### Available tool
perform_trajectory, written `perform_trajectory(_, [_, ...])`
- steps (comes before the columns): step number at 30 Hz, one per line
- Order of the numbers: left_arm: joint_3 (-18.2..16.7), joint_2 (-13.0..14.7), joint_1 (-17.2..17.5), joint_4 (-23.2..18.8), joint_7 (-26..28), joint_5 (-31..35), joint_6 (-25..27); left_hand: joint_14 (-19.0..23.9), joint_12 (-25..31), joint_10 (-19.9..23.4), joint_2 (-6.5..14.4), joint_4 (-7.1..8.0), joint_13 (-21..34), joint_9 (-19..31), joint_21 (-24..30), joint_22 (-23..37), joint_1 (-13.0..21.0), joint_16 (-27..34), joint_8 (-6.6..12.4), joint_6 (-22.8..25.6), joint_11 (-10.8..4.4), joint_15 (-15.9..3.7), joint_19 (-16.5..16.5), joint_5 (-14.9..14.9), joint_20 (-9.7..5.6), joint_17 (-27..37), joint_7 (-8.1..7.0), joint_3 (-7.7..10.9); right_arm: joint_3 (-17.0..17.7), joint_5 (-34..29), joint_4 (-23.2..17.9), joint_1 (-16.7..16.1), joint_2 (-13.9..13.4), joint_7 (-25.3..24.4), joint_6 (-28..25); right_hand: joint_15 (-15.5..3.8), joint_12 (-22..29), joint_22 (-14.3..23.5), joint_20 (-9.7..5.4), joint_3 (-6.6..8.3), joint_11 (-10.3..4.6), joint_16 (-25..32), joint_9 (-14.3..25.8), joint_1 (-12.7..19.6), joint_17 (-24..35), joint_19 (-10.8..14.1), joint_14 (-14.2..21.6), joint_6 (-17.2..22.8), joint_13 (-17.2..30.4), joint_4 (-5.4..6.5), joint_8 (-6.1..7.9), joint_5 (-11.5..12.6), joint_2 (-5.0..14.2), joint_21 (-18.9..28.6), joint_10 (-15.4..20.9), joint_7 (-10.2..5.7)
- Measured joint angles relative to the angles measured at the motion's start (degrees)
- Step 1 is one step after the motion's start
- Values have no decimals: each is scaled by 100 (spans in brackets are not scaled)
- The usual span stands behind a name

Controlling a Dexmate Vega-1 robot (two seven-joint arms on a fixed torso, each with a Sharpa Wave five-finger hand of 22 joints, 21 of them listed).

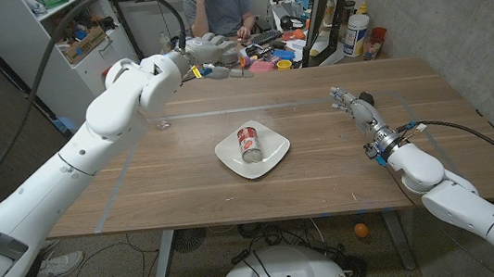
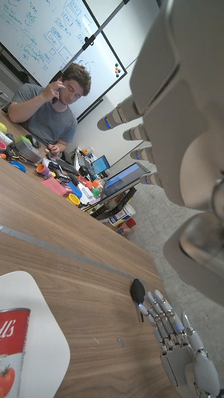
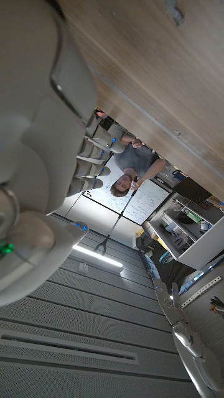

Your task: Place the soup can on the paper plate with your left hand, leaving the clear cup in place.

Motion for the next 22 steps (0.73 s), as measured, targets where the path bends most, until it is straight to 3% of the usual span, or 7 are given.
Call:
perform_trajectory(9, [-135,120,-38,95,237,-361,-28,0,0,0,24,0,0,0,0,0,24,0,0,0,0,0,0,0,0,0,0,0,25,-236,-197,-216,41,-377,-52,0,0,0,0,0,0,0,0,0,0,0,0,0,0,0,0,0,0,-22,0,0])
perform_trajectory(13, [-170,167,-62,112,456,-741,-89,0,0,0,24,0,0,0,0,0,24,0,0,0,1,0,31,44,17,0,0,0,73,-331,-342,-553,132,-562,-8,0,0,0,0,0,0,0,0,0,0,0,0,0,0,0,0,0,0,-22,0,0])
perform_trajectory(22, [-206,234,-112,29,548,-1129,-41,0,0,33,84,0,-1,0,36,-1,25,0,0,0,34,0,63,44,1,0,45,0,165,-531,-345,-895,296,-842,348,0,0,0,0,0,-30,0,0,0,0,0,-1,0,0,0,0,0,0,-22,30,0])
